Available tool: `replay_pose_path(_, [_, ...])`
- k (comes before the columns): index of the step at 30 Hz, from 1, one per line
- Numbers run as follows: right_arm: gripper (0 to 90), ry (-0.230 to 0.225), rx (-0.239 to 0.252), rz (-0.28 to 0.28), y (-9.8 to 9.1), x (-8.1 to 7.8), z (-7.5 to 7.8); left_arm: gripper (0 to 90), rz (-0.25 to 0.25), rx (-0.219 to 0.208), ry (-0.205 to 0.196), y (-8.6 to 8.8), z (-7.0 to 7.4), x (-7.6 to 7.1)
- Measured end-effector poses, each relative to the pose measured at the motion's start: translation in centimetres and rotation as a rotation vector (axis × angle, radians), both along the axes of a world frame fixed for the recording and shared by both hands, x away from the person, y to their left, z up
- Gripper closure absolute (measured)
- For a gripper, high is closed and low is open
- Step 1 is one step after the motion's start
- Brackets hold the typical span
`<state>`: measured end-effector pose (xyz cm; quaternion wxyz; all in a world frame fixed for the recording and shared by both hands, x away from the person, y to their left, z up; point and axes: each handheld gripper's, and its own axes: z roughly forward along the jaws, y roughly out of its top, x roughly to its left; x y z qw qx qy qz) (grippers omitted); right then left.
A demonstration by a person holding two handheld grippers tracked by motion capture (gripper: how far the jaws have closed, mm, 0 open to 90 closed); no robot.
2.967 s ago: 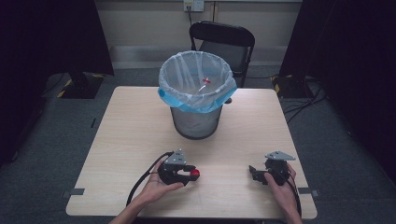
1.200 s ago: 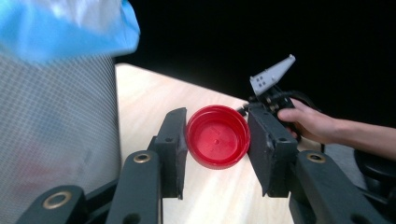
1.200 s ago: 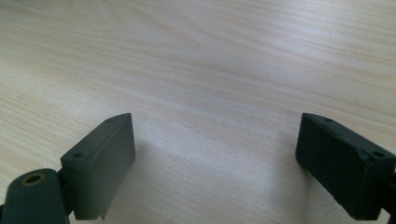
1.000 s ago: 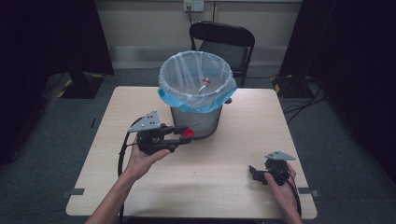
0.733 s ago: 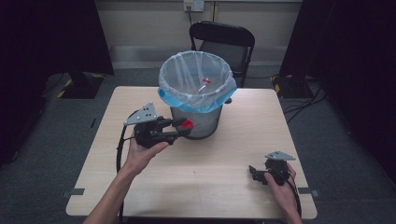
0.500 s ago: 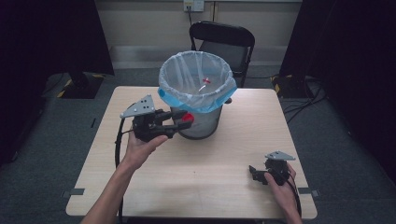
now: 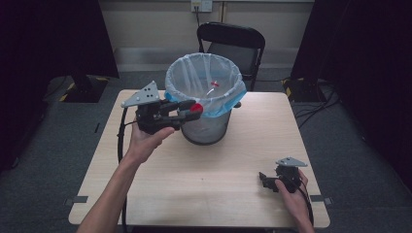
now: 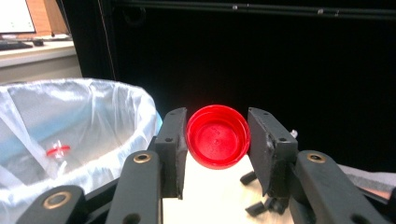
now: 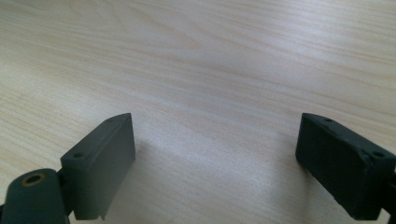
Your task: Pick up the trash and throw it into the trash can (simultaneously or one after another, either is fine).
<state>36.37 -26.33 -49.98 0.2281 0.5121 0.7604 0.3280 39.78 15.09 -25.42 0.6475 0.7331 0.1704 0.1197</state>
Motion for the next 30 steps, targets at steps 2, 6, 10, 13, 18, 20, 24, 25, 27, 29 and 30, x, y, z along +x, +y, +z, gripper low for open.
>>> replay_pose_path(2, [11.2,0.0,0.0,-0.001,0.0,0.0,0.0,59.3,0.006,-0.002,-0.008,0.0,0.4,0.2])
replay_pose_path(6, [11.1,0.0,0.0,0.0,0.0,0.0,0.0,59.3,0.01,-0.018,-0.015,-0.1,1.1,0.6])
replay_pose_path(10, [11.1,0.0,0.0,-0.001,0.0,0.0,0.0,59.3,0.009,-0.025,-0.019,-0.3,1.8,1.1])
replay_pose_path(13, [11.1,0.0,0.0,0.0,0.0,0.0,0.0,59.3,0.009,-0.034,-0.023,-0.4,2.4,1.7])
replay_pose_path(18, [11.2,0.0,0.0,0.0,0.0,0.0,0.0,59.3,0.022,-0.039,-0.031,-0.5,2.9,2.4])
replay_pose_path(20, [11.2,0.0,0.0,0.0,0.0,0.0,0.0,59.3,0.031,-0.03,-0.031,-0.6,3.1,2.8])
replay_pose_path(24, [11.1,0.0,0.0,0.0,0.0,0.0,0.0,59.3,0.043,-0.033,-0.031,-0.8,3.5,3.7])
replay_pose_path(25, [11.2,0.0,0.0,0.0,0.0,0.0,0.0,59.3,0.049,-0.029,-0.03,-0.9,3.7,4.1])
replay_pose_path(27, [11.2,0.0,0.0,0.0,0.0,0.0,0.0,59.3,0.056,-0.027,-0.033,-1.1,3.9,4.5])
replay_pose_path(29, [11.2,0.0,0.0,0.0,0.0,0.0,0.0,59.3,0.061,-0.03,-0.033,-1.3,4.1,4.9])
replay_pose_path(30, [11.2,0.0,0.0,0.0,0.0,0.0,0.0,59.3,0.065,-0.026,-0.036,-1.3,4.1,5.1])
